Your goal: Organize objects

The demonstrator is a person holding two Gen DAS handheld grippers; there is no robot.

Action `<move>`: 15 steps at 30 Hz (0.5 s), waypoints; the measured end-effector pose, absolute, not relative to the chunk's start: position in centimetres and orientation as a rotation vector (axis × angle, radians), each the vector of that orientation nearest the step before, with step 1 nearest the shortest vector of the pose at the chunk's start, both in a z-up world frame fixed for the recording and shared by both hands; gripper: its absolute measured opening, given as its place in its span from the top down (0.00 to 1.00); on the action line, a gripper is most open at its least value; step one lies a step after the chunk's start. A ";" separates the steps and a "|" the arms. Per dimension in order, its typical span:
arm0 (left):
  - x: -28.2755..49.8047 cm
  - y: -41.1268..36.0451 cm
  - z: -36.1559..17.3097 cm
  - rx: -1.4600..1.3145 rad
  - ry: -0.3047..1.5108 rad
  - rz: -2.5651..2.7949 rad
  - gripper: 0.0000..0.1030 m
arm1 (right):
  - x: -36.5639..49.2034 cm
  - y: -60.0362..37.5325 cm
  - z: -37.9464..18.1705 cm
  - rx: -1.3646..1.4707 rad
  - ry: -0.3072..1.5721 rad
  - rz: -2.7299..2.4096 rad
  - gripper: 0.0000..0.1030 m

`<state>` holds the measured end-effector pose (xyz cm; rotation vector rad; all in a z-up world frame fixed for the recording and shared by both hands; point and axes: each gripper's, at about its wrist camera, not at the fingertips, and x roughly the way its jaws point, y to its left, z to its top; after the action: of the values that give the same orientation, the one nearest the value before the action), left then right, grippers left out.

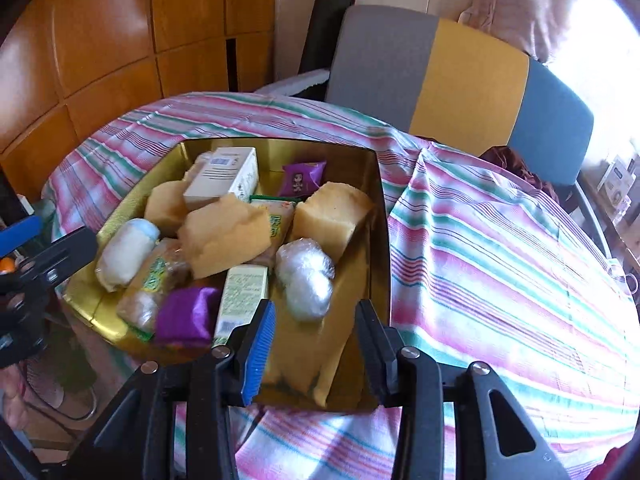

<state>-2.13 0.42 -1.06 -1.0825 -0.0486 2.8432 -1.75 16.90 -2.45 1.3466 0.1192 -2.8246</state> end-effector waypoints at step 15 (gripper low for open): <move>-0.4 0.5 0.0 -1.063 -0.004 2.923 0.00 | -1.0 17.8 -2.3 1.246 0.019 -3.013 0.59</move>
<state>-0.43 0.55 0.03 -1.0632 -0.0042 2.9234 -0.96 17.83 -2.31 1.2460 0.0191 -3.0128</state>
